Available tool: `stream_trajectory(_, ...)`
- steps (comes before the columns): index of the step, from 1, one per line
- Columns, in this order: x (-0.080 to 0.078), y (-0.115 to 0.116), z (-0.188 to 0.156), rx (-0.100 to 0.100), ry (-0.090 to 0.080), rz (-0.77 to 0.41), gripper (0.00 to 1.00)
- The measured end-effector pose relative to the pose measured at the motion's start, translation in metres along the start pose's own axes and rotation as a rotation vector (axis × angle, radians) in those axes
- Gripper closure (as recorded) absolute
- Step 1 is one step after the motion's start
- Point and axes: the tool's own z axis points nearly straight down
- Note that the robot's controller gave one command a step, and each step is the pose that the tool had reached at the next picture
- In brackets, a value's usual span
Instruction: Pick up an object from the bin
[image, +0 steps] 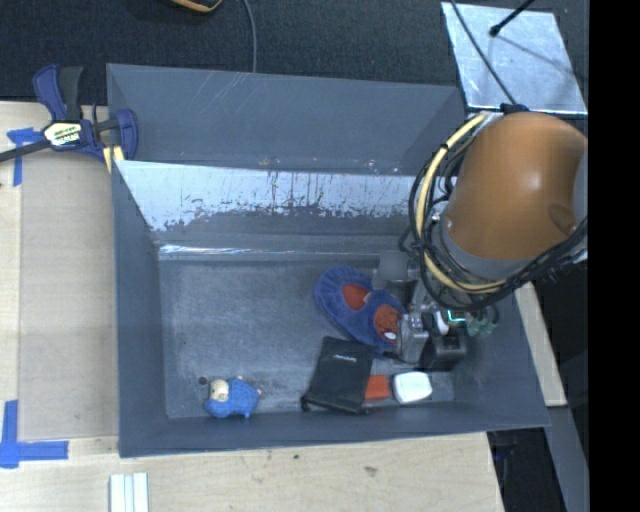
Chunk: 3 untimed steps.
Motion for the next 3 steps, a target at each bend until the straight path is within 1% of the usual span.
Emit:
stream_trajectory(1, -0.012, -0.041, 0.120, 0.001, 0.000, -0.040, 0.00)
stream_trajectory(2, -0.010, -0.064, 0.169, -0.001, -0.015, -0.102, 0.00)
stream_trajectory(3, -0.010, -0.064, 0.167, -0.001, -0.015, -0.102, 1.00)
